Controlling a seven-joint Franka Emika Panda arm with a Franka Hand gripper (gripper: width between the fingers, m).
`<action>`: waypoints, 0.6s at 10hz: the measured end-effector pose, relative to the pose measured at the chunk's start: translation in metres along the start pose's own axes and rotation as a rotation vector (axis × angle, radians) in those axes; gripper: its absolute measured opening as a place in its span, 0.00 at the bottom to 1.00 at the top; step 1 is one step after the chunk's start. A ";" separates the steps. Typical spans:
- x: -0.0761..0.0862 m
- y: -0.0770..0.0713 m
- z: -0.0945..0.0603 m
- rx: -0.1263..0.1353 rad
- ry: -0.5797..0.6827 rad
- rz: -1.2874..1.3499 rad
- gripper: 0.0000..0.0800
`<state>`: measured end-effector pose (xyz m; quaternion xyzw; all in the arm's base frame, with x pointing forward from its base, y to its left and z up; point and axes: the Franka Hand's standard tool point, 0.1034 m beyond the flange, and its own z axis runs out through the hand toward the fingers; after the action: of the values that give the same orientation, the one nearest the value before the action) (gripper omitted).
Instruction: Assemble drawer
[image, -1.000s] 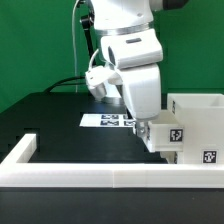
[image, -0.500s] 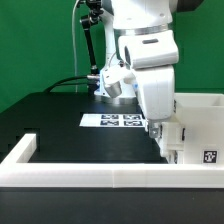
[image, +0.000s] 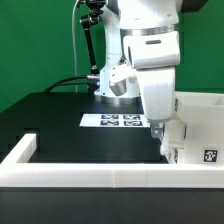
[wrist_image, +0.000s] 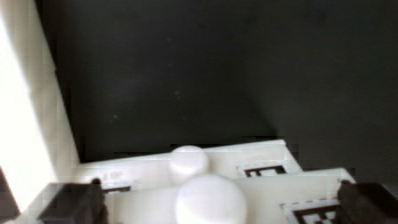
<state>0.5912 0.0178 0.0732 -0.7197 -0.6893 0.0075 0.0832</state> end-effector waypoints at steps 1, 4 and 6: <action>0.001 0.002 -0.002 0.004 0.000 -0.009 0.81; -0.001 0.002 -0.002 0.005 0.000 -0.031 0.81; -0.019 0.004 0.002 0.009 0.010 -0.156 0.81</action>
Offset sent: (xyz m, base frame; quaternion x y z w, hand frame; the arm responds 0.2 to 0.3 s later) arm 0.0000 0.0000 0.0000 0.0000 0.0000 0.0000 1.0000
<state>0.5939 -0.0010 0.0688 -0.6633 -0.7429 0.0005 0.0900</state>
